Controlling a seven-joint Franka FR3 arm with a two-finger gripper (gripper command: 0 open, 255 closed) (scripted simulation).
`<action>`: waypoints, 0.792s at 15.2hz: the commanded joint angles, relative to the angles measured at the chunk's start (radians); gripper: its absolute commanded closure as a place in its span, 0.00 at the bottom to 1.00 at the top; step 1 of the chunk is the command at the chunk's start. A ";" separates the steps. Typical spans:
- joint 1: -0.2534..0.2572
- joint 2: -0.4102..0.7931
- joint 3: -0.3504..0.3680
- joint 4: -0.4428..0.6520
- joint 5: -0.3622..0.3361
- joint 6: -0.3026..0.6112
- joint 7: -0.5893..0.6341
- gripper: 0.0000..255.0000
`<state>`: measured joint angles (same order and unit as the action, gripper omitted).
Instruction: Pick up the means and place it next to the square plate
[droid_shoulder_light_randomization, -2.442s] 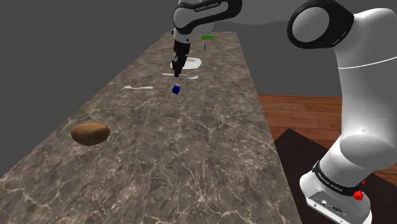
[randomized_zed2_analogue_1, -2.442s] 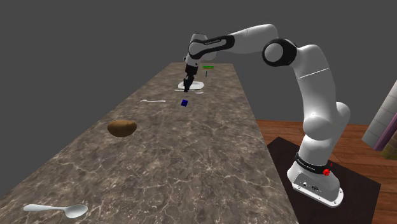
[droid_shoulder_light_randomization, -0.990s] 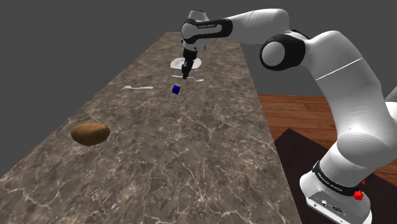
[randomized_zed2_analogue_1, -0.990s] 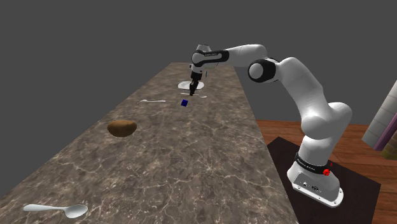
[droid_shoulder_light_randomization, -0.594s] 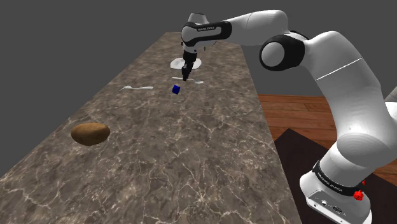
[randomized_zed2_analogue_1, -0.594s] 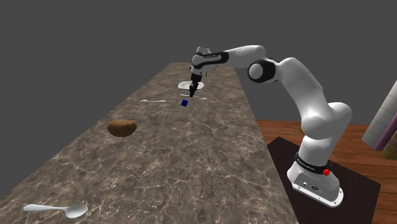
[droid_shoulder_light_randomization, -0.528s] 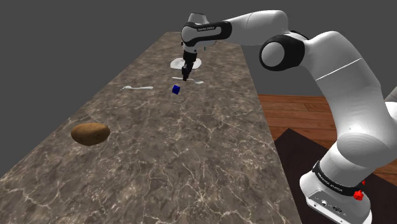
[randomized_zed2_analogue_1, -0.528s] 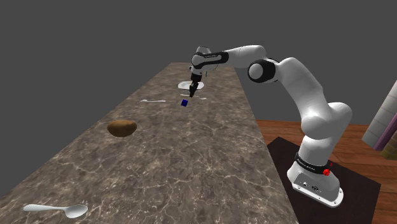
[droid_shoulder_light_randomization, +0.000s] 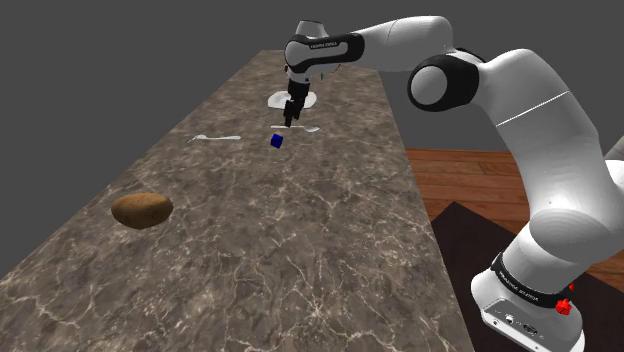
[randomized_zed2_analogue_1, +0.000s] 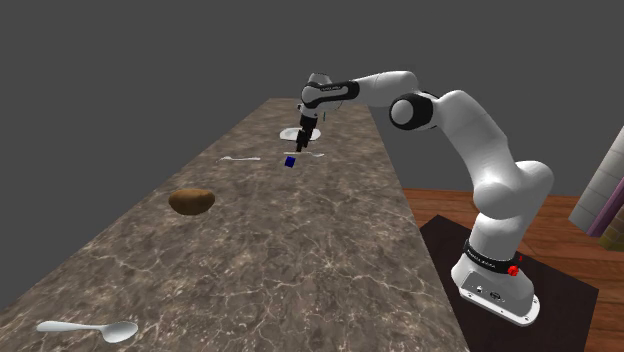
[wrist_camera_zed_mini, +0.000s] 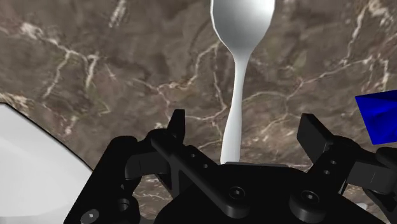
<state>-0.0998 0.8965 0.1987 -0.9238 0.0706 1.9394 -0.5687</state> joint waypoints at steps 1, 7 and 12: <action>-0.004 -0.013 0.001 0.010 0.001 -0.023 0.000 0.00; -0.013 -0.039 0.002 0.055 0.002 -0.096 0.000 0.00; -0.013 -0.039 0.002 0.055 0.003 -0.096 0.000 0.00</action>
